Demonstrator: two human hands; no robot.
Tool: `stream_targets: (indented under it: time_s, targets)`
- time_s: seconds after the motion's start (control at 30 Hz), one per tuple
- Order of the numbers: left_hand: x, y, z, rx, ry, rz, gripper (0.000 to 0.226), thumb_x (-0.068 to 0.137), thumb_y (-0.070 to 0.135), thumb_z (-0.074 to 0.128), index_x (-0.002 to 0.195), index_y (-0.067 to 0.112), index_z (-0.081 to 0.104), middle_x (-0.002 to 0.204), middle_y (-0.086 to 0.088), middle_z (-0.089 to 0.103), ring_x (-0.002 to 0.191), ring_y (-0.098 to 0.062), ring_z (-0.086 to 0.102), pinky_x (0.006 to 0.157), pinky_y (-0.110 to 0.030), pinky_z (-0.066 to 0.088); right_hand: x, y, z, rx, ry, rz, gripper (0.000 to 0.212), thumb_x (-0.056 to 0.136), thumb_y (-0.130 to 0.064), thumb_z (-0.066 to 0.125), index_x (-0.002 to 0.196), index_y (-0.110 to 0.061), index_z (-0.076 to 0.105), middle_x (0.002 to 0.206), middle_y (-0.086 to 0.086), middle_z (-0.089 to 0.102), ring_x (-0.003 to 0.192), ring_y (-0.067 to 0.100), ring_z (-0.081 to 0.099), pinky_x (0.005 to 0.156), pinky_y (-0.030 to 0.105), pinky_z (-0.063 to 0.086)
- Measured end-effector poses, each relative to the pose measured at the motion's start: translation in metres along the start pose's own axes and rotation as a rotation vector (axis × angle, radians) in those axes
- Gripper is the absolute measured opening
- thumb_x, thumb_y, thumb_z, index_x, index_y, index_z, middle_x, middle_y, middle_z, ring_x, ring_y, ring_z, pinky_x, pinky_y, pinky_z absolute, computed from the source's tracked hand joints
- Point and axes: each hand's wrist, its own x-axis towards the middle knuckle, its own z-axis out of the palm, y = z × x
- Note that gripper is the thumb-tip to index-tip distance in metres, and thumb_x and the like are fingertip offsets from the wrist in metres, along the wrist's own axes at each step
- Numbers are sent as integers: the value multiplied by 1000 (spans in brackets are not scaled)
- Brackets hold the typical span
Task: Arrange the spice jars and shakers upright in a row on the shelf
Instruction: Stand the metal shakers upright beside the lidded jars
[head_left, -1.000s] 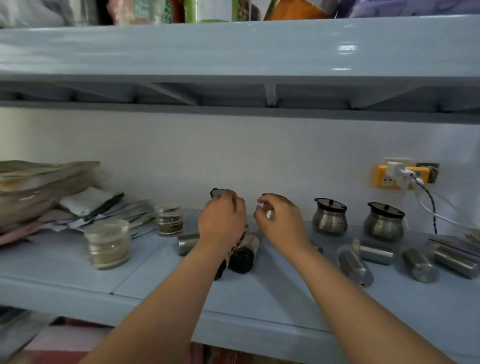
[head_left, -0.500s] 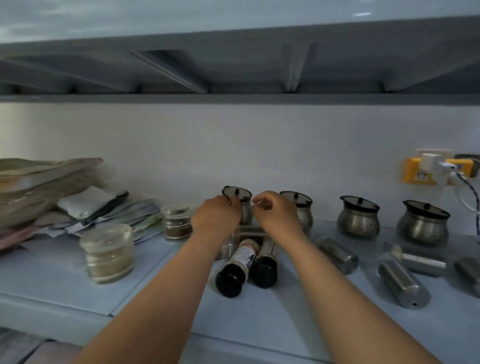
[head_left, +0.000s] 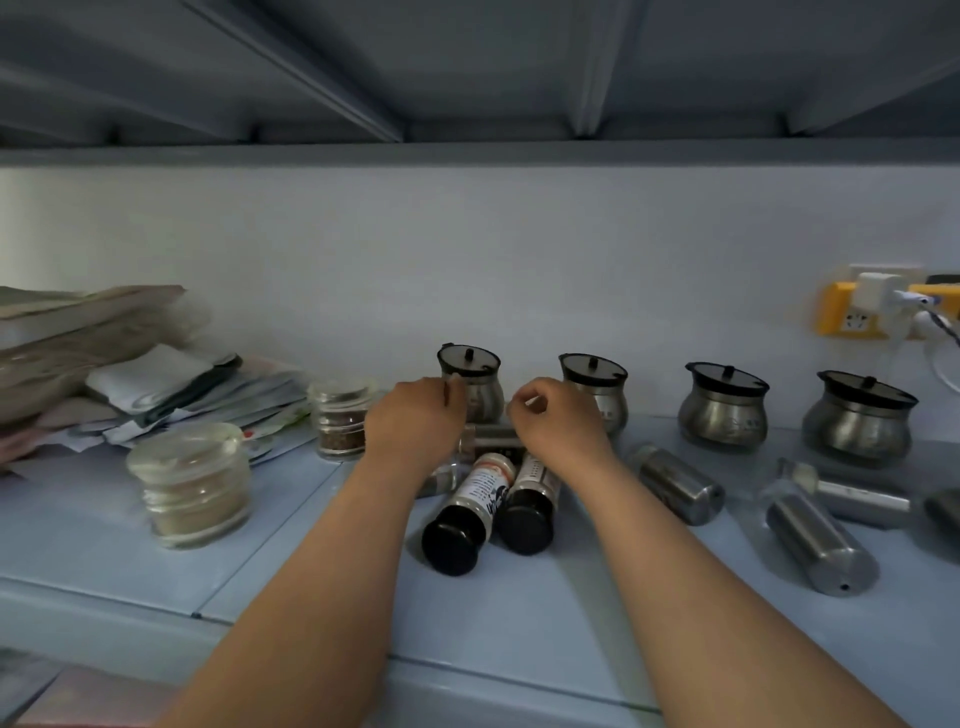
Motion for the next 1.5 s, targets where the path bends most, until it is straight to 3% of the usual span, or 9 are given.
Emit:
stream_targets:
  time_s: [0.13, 0.37, 0.43, 0.63, 0.8, 0.9, 1.17, 1.3, 1.5]
  targets:
    - [-1, 2, -4, -44, -123, 94, 26, 92, 28, 45, 108, 21, 65, 105, -7, 69, 97, -27, 62, 81, -37, 52, -1, 1, 1, -12, -19, 40, 22, 90, -32, 53, 102, -16, 63, 107, 5, 64, 85, 14, 54, 59, 22, 36]
    - [-2, 1, -4, -28, -280, 154, 34, 84, 35, 60, 117, 36, 62, 119, 0, 66, 108, -21, 61, 91, -39, 51, -3, -2, -1, -9, -15, 98, 29, 94, -35, 45, 106, -13, 61, 94, 0, 57, 82, 14, 50, 63, 24, 35]
    - [-1, 0, -4, -47, -301, 138, 37, 81, 36, 65, 118, 38, 61, 121, 2, 65, 109, -19, 60, 92, -38, 50, -3, -3, -3, -32, -25, 125, 31, 95, -36, 42, 102, -11, 60, 88, 0, 54, 80, 15, 49, 66, 26, 35]
    - [5, 0, -4, -93, -327, 90, 44, 77, 25, 72, 120, 30, 62, 123, -1, 64, 110, -19, 61, 95, -33, 49, -1, -4, -3, 14, -98, 189, 32, 96, -35, 37, 89, -10, 56, 73, -2, 50, 64, 7, 43, 56, 25, 34]
    - [7, 2, 0, -35, -310, 87, 49, 77, 18, 71, 124, 27, 59, 124, -3, 63, 111, -20, 59, 94, -32, 48, -3, -8, -3, 121, -84, 205, 38, 94, -32, 39, 105, -3, 61, 100, 11, 62, 81, 19, 51, 79, 33, 45]
    - [7, 2, 2, -19, -285, 91, 48, 76, 17, 71, 122, 27, 60, 121, -4, 64, 109, -21, 61, 93, -34, 50, -3, -10, -3, 192, -83, 225, 37, 94, -33, 39, 108, -6, 60, 101, 13, 61, 94, 25, 57, 88, 39, 48]
    - [9, 1, 5, 25, -221, 103, 48, 79, 14, 68, 124, 25, 58, 125, -7, 59, 114, -24, 56, 93, -33, 46, -3, -10, -1, 320, -89, 197, 28, 93, -35, 42, 113, -22, 57, 108, 0, 57, 97, 16, 56, 74, 27, 41]
    - [11, -1, 8, 50, -138, 114, 57, 74, 14, 70, 127, 28, 54, 122, -8, 58, 111, -27, 55, 91, -32, 43, -1, -13, 0, 381, -45, 159, 23, 93, -36, 43, 107, -26, 59, 113, -1, 60, 104, 15, 55, 81, 27, 39]
    - [11, -3, 9, -7, 2, 97, 52, 76, 13, 68, 125, 23, 55, 114, -10, 61, 104, -30, 57, 86, -35, 47, -1, -18, -4, 439, -18, 89, 26, 95, -33, 40, 111, -27, 60, 99, -13, 56, 89, 2, 51, 69, 18, 36]
